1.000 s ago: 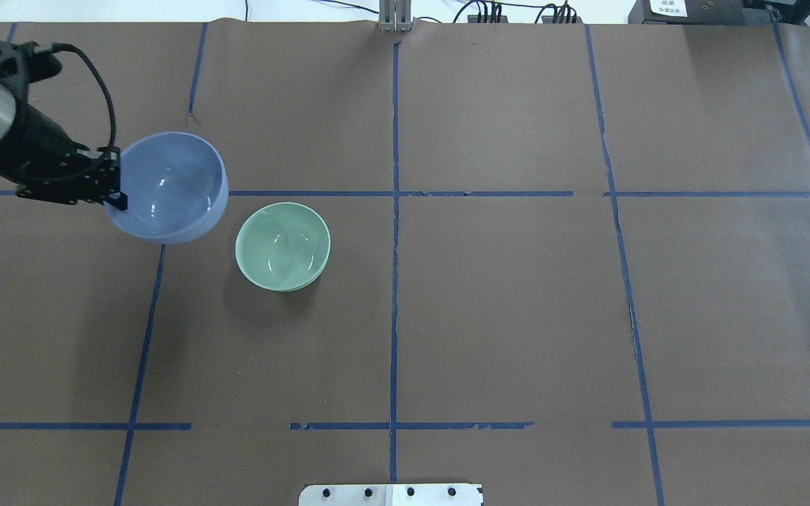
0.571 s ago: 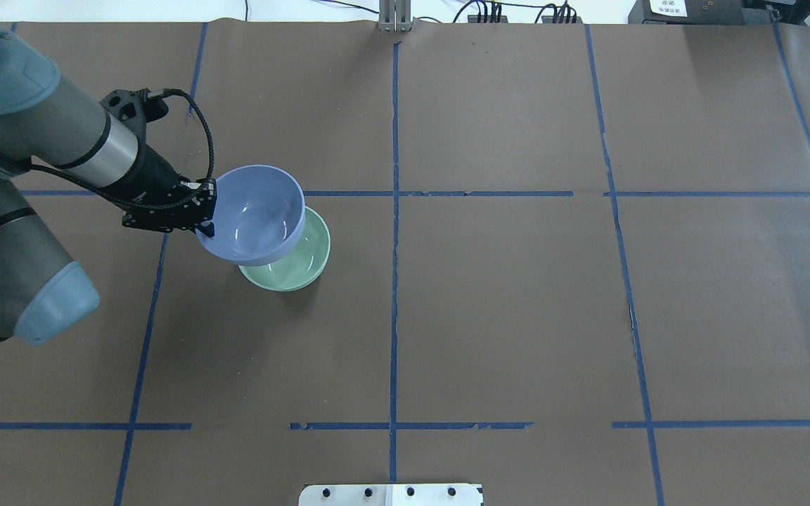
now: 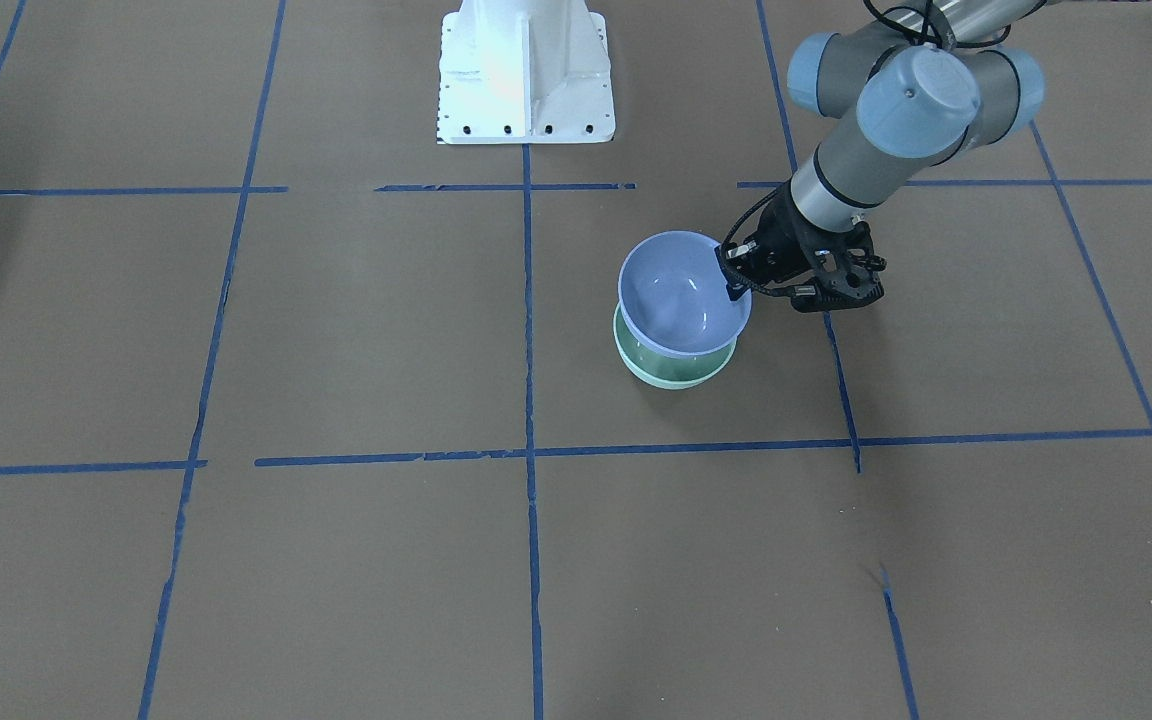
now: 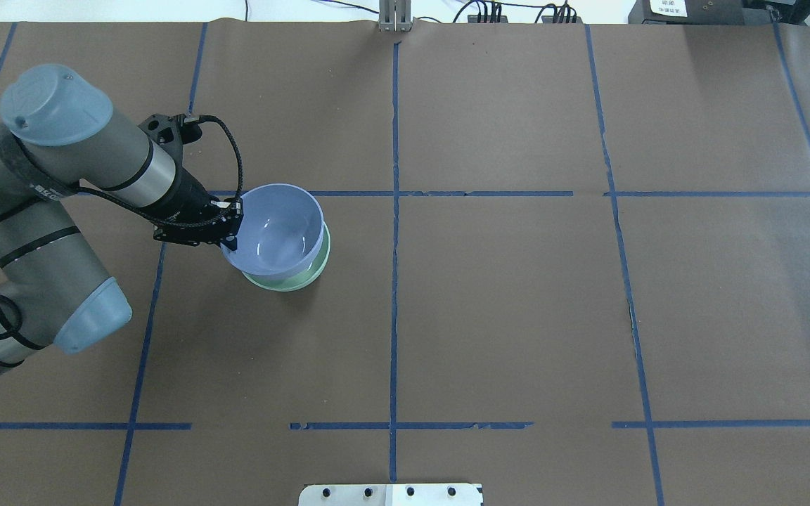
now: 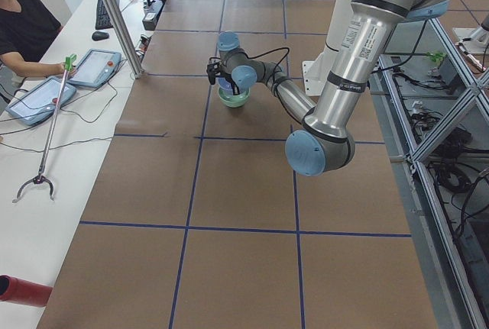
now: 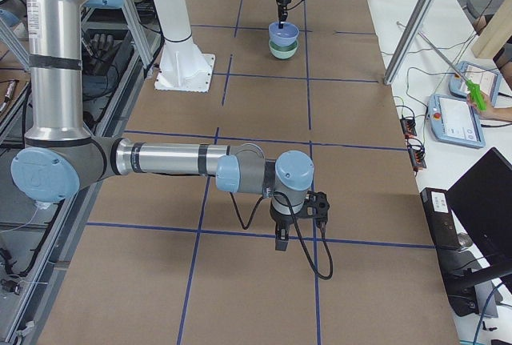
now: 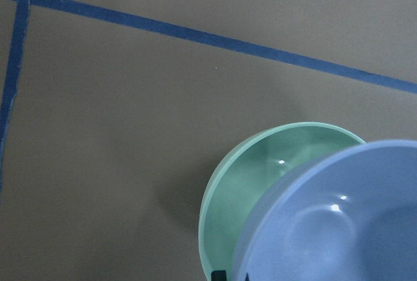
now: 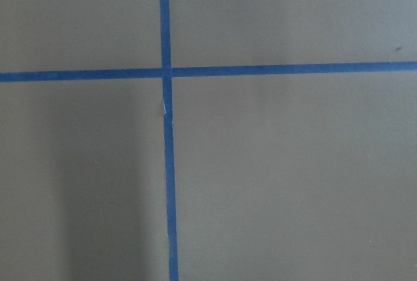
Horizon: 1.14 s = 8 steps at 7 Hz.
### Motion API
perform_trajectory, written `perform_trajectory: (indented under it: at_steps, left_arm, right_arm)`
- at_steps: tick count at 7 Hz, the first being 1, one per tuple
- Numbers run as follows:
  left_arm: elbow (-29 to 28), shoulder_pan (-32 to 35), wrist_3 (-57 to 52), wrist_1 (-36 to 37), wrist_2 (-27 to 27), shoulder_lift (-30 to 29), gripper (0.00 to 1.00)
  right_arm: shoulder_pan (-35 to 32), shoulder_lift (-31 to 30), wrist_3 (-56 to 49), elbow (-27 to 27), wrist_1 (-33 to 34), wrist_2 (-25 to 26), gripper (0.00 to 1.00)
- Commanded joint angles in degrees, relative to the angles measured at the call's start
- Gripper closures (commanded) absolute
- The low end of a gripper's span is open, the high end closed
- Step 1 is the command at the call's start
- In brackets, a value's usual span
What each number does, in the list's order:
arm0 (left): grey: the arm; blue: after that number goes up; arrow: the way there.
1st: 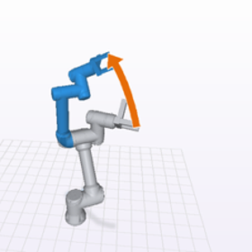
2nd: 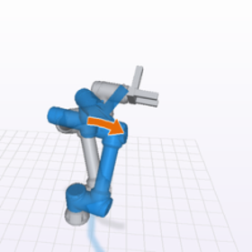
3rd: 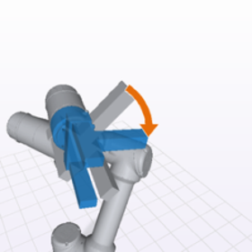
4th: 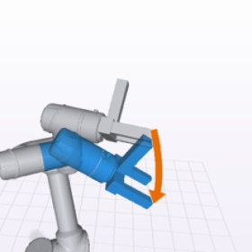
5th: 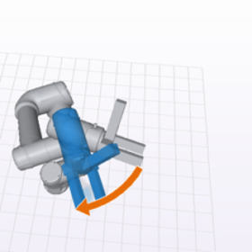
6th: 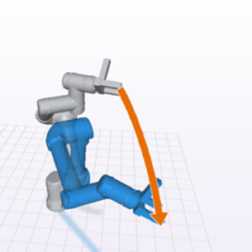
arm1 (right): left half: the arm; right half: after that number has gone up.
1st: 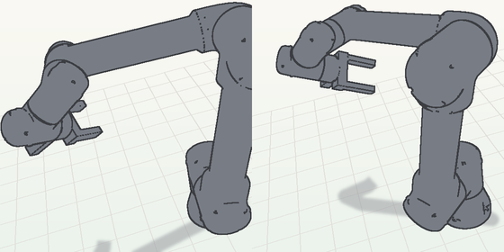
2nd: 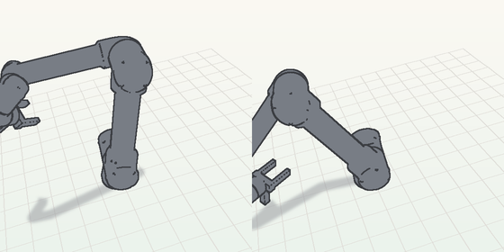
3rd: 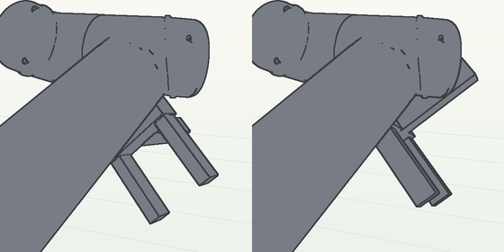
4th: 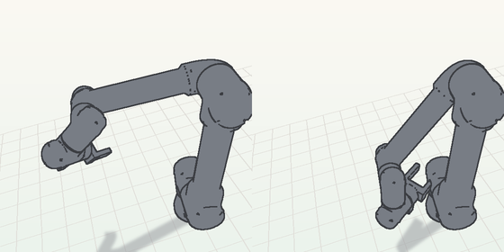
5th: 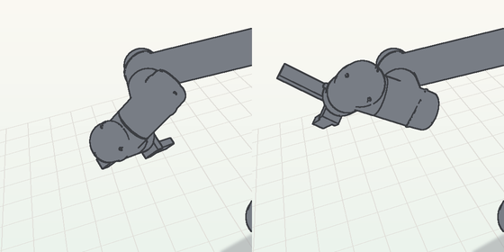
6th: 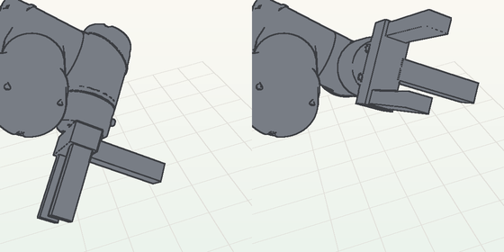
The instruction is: Stack blue bowl on green bowl
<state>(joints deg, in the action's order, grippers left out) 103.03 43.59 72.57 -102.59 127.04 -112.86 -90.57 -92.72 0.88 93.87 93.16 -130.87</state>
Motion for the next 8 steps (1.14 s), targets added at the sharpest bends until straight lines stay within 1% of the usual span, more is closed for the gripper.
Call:
perform_trajectory:
  at_steps: [1,3,4,5,6,7,8]
  left_arm:
    - [-0.4,0.0,-0.3,-1.9,-0.1,0.4,0.01]
    - [0.3,0.2,-0.5,-2.6,-0.3,1.0,0.0]
    - [1.6,1.3,-0.6,-2.4,-0.4,1.0,0.0]
    - [2.3,4.4,-1.5,-2.0,-0.3,0.9,0.0]
    - [2.8,8.2,-9.7,-1.6,-0.1,1.0,0.0]
    - [3.1,11.9,-20.1,-0.1,0.0,2.5,0.0]
    - [4.8,14.3,-29.2,0.5,0.2,5.9,0.0]
  right_arm:
    - [0.0,0.0,0.0,0.0,0.0,0.0,0.0]
    - [0.0,0.0,0.0,0.0,0.0,0.0,0.0]
    - [0.0,0.0,0.0,0.0,0.0,0.0,0.0]
    - [0.0,0.0,0.0,0.0,0.0,0.0,0.0]
    - [0.0,0.0,0.0,0.0,0.0,0.0,0.0]
    - [0.0,0.0,0.0,0.0,0.0,0.0,0.0]
    - [0.0,0.0,0.0,0.0,0.0,0.0,0.0]
